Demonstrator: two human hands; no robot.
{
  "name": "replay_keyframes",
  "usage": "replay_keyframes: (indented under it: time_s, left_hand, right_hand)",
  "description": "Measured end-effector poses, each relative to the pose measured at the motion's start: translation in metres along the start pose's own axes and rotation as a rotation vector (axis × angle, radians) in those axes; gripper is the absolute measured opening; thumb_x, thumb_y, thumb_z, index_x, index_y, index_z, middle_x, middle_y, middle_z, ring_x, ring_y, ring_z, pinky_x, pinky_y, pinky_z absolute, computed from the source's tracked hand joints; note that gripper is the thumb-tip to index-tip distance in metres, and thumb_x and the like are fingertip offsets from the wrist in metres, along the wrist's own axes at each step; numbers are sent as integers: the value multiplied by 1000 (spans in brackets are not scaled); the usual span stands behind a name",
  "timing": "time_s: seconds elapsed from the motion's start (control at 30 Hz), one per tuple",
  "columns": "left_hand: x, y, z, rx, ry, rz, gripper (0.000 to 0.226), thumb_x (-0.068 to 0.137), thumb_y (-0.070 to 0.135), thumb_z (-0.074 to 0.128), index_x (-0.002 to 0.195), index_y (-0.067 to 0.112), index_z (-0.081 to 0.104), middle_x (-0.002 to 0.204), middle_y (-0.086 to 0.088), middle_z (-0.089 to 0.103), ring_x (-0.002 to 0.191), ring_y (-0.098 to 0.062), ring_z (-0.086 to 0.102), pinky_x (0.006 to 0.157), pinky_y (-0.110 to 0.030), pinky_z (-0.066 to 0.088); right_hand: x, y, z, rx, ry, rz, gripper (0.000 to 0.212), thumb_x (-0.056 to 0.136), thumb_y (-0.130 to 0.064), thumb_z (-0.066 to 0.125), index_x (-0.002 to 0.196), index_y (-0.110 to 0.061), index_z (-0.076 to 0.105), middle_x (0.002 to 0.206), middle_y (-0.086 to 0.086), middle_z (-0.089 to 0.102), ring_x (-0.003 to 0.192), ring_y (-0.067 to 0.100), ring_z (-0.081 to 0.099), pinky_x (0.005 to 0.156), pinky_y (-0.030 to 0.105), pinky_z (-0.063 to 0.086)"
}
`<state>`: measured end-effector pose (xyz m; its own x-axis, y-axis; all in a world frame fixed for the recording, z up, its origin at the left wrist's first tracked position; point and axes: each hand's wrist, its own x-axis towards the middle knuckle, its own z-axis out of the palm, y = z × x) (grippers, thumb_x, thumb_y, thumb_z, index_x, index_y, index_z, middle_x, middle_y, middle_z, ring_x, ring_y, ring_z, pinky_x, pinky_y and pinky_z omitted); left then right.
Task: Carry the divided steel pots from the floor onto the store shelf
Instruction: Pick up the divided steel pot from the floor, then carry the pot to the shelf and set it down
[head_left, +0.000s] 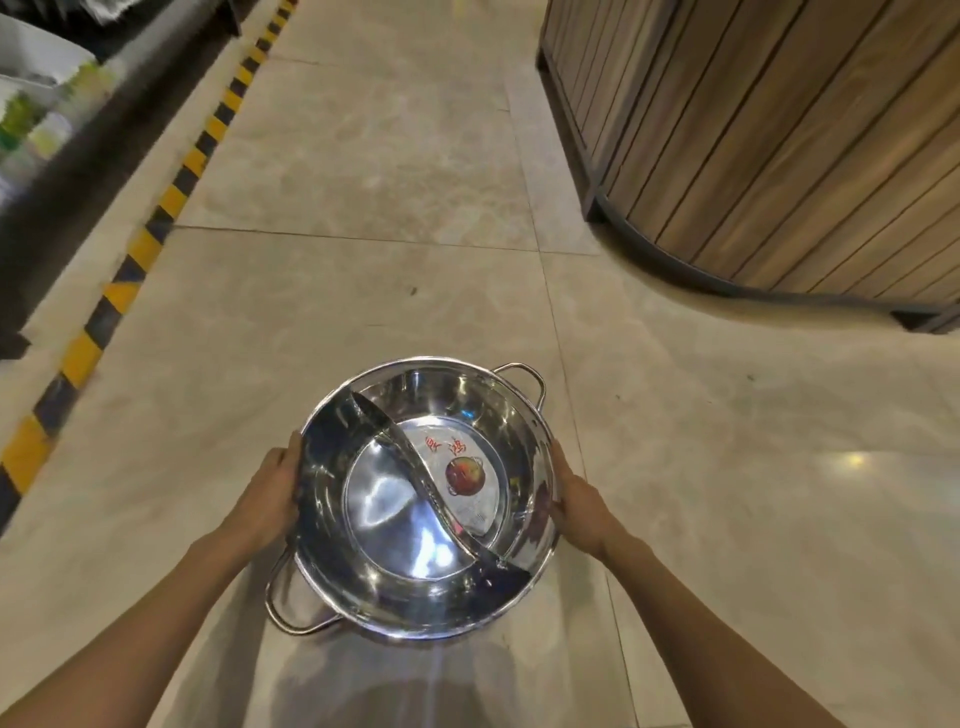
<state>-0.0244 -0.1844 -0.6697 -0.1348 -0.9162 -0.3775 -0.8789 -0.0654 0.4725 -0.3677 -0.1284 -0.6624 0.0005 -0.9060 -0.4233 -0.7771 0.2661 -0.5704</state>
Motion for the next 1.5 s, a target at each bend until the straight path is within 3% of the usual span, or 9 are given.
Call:
replay_keyframes:
  time_s: [0.23, 0.33, 0.53, 0.7, 0.83, 0.9, 1.17, 1.37, 1.5]
  left_hand:
    - [-35, 24, -57, -41, -44, -2, 72, 73, -1, 67, 137, 11, 37, 100, -32, 58, 89, -41, 57, 74, -38, 41]
    - [-81, 48, -118, -72, -2, -68, 75, 73, 0, 69, 137, 19, 36, 104, -29, 57, 84, -38, 58, 72, -36, 42]
    - [-172, 104, -292, -147, 114, -143, 77, 74, 3, 71, 140, 13, 32, 117, -24, 57, 90, -34, 58, 74, -37, 44]
    - [-262, 160, -462, -202, 219, -134, 82, 68, -3, 73, 139, 4, 32, 126, -27, 55, 109, -40, 55, 92, -42, 44]
    - [-343, 204, -575, -232, 302, -164, 88, 60, 19, 76, 138, 10, 36, 109, -29, 60, 96, -33, 58, 82, -38, 42]
    - [-377, 212, -612, -208, 332, -173, 92, 60, 12, 80, 140, 14, 33, 107, -27, 60, 97, -35, 57, 83, -39, 42]
    - [-473, 197, -634, -301, 420, -166, 110, 55, 18, 85, 144, 16, 20, 122, -6, 58, 113, -26, 54, 97, -38, 44]
    - [-540, 207, -587, -243, 446, -552, 110, 65, 26, 80, 145, 22, 4, 103, -6, 47, 88, -16, 46, 73, -27, 38]
    - [-595, 231, -545, -368, 592, -635, 102, 62, 17, 80, 142, 29, 18, 98, -2, 51, 88, -19, 51, 66, -19, 40]
  right_hand:
    - [-26, -16, -28, 18, -59, 56, 83, 89, -32, 58, 148, -30, 0, 138, 9, 53, 119, 29, 56, 102, 35, 44]
    - [-51, -61, -72, 15, -48, -4, 82, 88, -31, 59, 147, -37, 1, 132, 7, 58, 109, 28, 61, 90, 28, 47]
    - [-96, -211, -203, -61, -74, -160, 85, 88, -27, 59, 147, -38, -1, 149, 2, 40, 122, 29, 53, 98, 32, 46]
    - [-156, -360, -329, -63, -61, -283, 86, 86, -22, 62, 144, -38, 0, 137, 8, 53, 111, 30, 57, 83, 24, 42]
    - [-207, -465, -410, -90, -81, -355, 85, 85, -19, 62, 145, -40, 5, 136, 9, 54, 110, 32, 58, 85, 28, 44]
    - [-228, -504, -434, -109, -115, -407, 92, 84, -18, 62, 139, -52, -3, 131, 9, 58, 98, 26, 60, 82, 30, 48]
    - [-261, -570, -439, -147, -286, -629, 99, 74, -43, 70, 133, -59, -7, 138, -1, 52, 96, 13, 54, 77, 16, 44]
    - [-245, -602, -419, -332, -482, -745, 104, 73, -28, 75, 146, -36, 2, 106, -16, 52, 70, -10, 52, 62, 0, 42]
    - [-254, -621, -399, -450, -601, -845, 103, 73, -15, 73, 147, -35, 4, 109, -8, 58, 69, -2, 50, 61, 5, 43]
